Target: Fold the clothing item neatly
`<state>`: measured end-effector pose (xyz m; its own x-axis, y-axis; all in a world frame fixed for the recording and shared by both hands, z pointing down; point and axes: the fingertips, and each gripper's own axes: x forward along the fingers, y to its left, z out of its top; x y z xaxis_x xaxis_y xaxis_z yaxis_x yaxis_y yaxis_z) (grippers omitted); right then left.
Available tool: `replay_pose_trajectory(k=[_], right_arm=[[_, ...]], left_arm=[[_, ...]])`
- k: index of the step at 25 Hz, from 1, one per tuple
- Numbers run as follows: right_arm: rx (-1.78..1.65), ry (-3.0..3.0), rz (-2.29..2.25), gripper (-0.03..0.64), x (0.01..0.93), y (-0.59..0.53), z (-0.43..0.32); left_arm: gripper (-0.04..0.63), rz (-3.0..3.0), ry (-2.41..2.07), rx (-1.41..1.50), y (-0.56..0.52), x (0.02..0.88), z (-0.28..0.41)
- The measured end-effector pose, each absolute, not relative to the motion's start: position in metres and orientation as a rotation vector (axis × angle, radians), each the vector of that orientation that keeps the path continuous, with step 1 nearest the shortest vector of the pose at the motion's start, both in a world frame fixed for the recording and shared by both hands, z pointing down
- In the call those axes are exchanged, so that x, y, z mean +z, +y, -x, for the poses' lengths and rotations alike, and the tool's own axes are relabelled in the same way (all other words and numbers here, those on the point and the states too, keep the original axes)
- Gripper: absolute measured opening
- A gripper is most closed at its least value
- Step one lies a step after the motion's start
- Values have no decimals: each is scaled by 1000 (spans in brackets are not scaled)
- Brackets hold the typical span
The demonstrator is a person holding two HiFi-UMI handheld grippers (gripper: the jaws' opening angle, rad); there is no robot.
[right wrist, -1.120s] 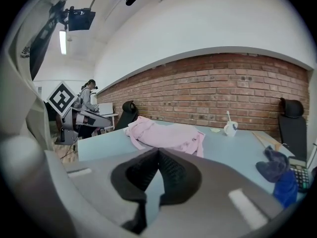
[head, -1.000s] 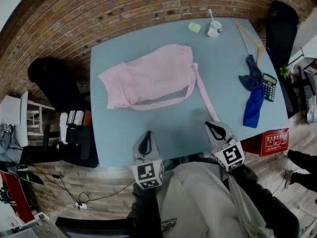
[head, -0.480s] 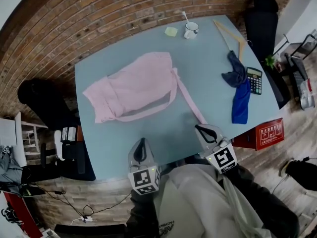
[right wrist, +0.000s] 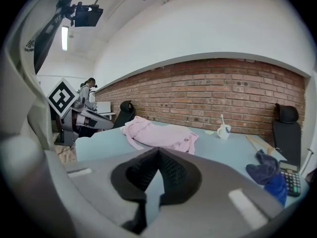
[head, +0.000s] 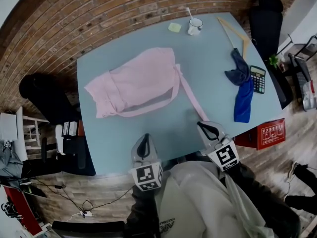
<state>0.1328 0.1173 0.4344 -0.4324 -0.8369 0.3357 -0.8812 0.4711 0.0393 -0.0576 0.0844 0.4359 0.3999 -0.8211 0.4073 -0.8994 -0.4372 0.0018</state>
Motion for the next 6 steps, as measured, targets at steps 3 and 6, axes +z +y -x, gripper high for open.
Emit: replay_pose_trajectory(k=[3, 6], right_arm=[[190, -2417, -1443, 0, 435, 118, -132], [215, -2423, -1446, 0, 435, 118, -131]], left_arm=[[6, -2434, -1523, 520, 85, 437, 57], [6, -2438, -1524, 525, 86, 439, 55]])
